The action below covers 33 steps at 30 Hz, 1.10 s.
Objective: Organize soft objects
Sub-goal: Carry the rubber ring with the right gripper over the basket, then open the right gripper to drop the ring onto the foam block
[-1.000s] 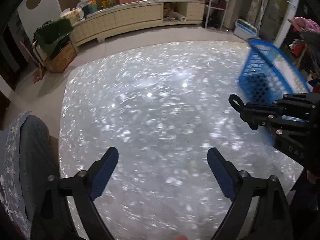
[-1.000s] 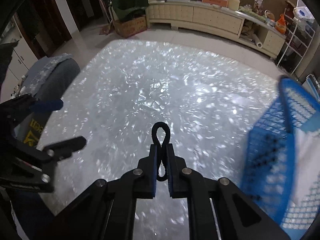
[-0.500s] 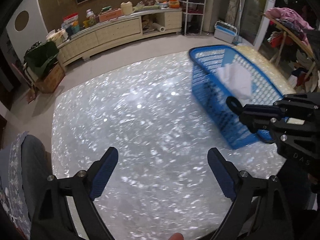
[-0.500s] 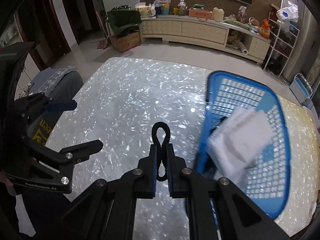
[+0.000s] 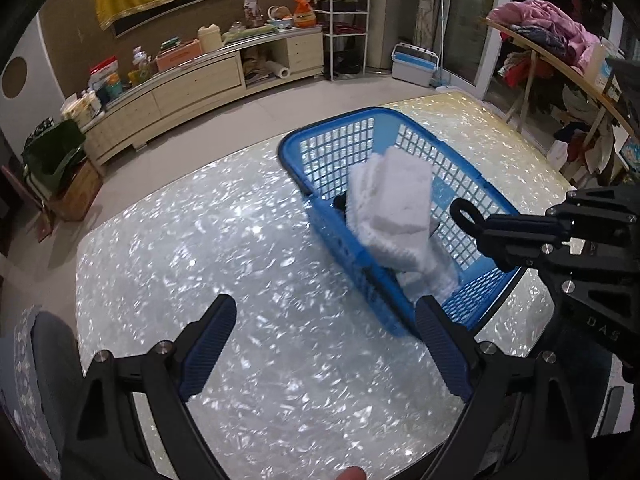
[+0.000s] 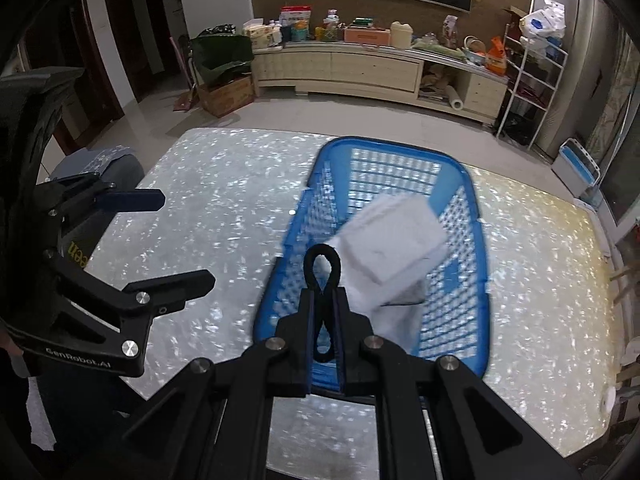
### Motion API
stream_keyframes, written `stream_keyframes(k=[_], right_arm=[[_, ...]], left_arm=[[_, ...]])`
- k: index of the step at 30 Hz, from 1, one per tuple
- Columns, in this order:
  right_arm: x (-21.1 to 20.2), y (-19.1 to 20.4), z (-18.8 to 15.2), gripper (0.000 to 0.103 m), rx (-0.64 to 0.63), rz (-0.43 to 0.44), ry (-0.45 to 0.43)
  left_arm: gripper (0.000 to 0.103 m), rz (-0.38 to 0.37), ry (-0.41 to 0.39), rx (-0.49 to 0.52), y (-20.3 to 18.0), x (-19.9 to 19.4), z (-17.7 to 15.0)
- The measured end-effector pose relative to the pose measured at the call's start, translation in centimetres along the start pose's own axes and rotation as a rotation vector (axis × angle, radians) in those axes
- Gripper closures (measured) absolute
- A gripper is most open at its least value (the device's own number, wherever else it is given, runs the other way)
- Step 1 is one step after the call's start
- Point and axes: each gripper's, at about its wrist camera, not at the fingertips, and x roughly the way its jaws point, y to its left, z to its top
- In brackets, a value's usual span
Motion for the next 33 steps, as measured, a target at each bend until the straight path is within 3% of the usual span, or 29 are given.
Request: stream_keyframes(k=[12,26,31,33], right_arm=[[2.7,-3.8,0.5,0.095,0.051,0.016,0.023],[7.1,-5.1,3.1,0.095,0.052,0.045,0.04],[7.5,-5.0,3.2,0.087,0.036,0.039,0.041],[7.3,-5.0,3.0,0.075,0.023,0.03,0.036]], left_arm=[[0.013,-0.026,0.035,0.028,-1.9,3.4,3.0],[0.013,-0.028,0.077,0.012,0.1,7.4,4.6],[0.013,-0.035,0.085,0.0,0.7,7.9,4.4],[0.013,-0.033,0.086,0.0,0.7,7.9,4.2]])
